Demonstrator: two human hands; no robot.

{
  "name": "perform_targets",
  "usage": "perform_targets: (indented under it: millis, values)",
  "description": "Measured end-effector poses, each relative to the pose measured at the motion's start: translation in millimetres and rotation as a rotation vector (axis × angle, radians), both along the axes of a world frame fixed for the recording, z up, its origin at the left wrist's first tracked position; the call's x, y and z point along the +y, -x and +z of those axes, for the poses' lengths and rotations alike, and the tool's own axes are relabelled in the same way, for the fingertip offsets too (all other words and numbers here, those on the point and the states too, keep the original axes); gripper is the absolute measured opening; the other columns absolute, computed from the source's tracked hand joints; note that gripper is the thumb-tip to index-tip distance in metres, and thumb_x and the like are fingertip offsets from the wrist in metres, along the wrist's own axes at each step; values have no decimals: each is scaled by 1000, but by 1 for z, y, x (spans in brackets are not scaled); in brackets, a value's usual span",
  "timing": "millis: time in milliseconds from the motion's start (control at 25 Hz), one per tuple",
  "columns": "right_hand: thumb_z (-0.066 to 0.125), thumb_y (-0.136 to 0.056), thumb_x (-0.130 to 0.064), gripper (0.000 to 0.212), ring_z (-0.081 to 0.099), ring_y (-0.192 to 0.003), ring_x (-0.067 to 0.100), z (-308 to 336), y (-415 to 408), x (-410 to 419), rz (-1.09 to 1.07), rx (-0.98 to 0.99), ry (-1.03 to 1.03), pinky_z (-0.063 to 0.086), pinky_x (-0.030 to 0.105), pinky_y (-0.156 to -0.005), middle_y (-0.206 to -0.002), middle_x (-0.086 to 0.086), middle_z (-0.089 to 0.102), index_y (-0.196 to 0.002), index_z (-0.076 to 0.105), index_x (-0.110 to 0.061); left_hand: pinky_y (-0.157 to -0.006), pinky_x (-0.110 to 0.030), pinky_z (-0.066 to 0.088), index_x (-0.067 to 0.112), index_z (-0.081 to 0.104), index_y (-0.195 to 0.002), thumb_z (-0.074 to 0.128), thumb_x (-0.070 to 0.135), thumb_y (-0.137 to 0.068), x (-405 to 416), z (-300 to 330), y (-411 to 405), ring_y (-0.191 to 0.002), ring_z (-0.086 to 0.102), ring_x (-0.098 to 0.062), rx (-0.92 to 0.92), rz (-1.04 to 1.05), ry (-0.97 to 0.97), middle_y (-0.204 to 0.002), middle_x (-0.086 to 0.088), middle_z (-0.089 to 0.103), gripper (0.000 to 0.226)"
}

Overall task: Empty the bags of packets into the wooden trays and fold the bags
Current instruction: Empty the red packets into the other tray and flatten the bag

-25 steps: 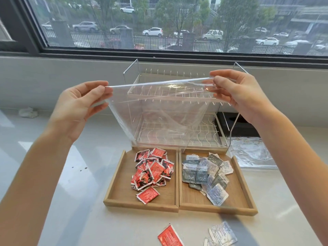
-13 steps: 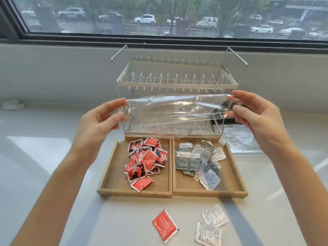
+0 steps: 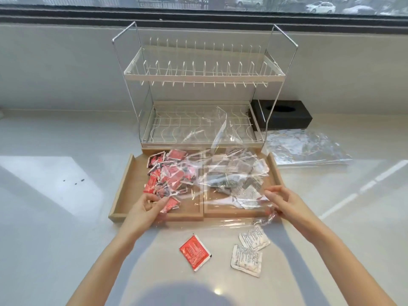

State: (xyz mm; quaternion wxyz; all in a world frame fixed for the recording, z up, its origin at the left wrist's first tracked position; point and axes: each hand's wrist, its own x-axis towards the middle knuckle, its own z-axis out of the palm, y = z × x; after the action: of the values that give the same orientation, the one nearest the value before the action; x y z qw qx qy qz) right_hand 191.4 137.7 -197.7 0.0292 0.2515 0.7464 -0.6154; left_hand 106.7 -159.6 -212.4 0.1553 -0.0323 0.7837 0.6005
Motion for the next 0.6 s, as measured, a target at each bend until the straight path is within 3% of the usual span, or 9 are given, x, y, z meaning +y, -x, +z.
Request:
perform_targets:
  millis: [80, 240, 320, 440, 600]
  values:
    - [49, -90, -31, 29, 63, -66, 12, -4, 2, -3, -51, -25, 83, 47, 25, -62, -86, 6, 67, -111, 47, -12, -49, -11, 44, 16, 52, -94, 57, 20, -85, 0, -4, -5, -45, 59, -2, -33, -67, 21, -45, 8, 64, 10]
    - [40, -91, -42, 35, 66, -86, 22, -7, 12, 4, -103, -46, 206, 51, 33, -73, -94, 8, 68, -113, 43, -15, -64, -19, 51, 31, 53, -106, 57, 24, -86, -8, -10, -7, -62, 67, -5, -78, -209, 107, -73, 8, 74, 22]
    - [42, -91, -42, 36, 66, -85, 19, -8, 22, 8, -120, -47, 199, 50, 31, -75, -93, 6, 67, -110, 48, -13, -69, -21, 51, 33, 53, -111, 55, 28, -86, -10, -7, -6, -73, 70, -9, -86, -305, 163, -89, 0, 74, 25]
    - [48, -92, -31, 34, 63, -80, 19, -8, 39, 9, -137, -33, 134, 50, 27, -75, -93, 6, 62, -117, 48, -8, -70, -21, 50, 34, 58, -106, 51, 36, -87, -10, -1, -5, -80, 70, -7, -84, -431, 209, -92, 1, 74, 21]
    - [51, -91, -16, 36, 59, -71, 14, -12, 50, 9, -78, -31, 58, 49, 24, -67, -81, 1, 60, -124, 49, -2, -66, -14, 48, 32, 62, -89, 47, 38, -88, -1, 5, 2, -71, 68, -2, -39, -288, 104, -83, 15, 69, 17]
